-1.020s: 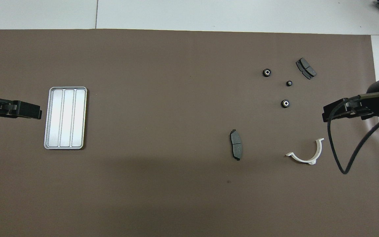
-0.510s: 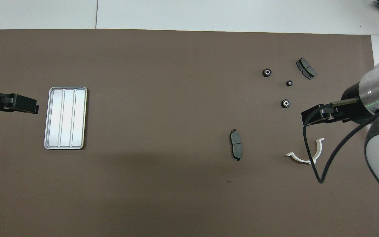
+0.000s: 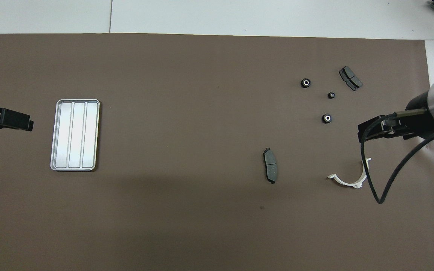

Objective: Place bearing gear from tray to pile

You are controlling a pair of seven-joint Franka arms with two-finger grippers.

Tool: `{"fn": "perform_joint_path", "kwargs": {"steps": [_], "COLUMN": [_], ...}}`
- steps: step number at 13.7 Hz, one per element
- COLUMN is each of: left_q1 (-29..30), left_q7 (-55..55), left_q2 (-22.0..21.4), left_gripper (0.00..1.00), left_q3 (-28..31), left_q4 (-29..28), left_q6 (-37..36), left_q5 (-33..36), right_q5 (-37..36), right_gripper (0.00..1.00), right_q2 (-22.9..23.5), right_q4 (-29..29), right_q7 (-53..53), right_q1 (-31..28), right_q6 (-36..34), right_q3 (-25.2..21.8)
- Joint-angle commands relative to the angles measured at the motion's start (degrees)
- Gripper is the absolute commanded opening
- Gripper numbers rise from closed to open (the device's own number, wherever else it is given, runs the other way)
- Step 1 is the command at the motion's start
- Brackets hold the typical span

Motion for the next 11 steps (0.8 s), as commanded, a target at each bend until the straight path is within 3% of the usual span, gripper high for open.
{"fn": "perform_joint_path", "kwargs": {"steps": [1,11], "left_q1": [0.1,0.8], "left_q7": [0.7,0.4], "left_q2": [-1.2,-1.3], "left_gripper": [1.0,1.0], "left_q3": [-0.8,-0.8], "left_q4": [-1.0,-1.4], "left_q6": [-1.2,-0.6], "left_q5": [-0.6,-0.9], "right_q5": [0.5,0.7], "right_gripper": [1.0,1.0], "right_q2": [-1.3,-1.3], "right_q4": [-1.7,-1.7], "right_q7": [0.4,0.7], "right_q1": [-1.4,-1.6], "right_q6": [1.0,1.2], "right_q3": [0.2,0.2]}}
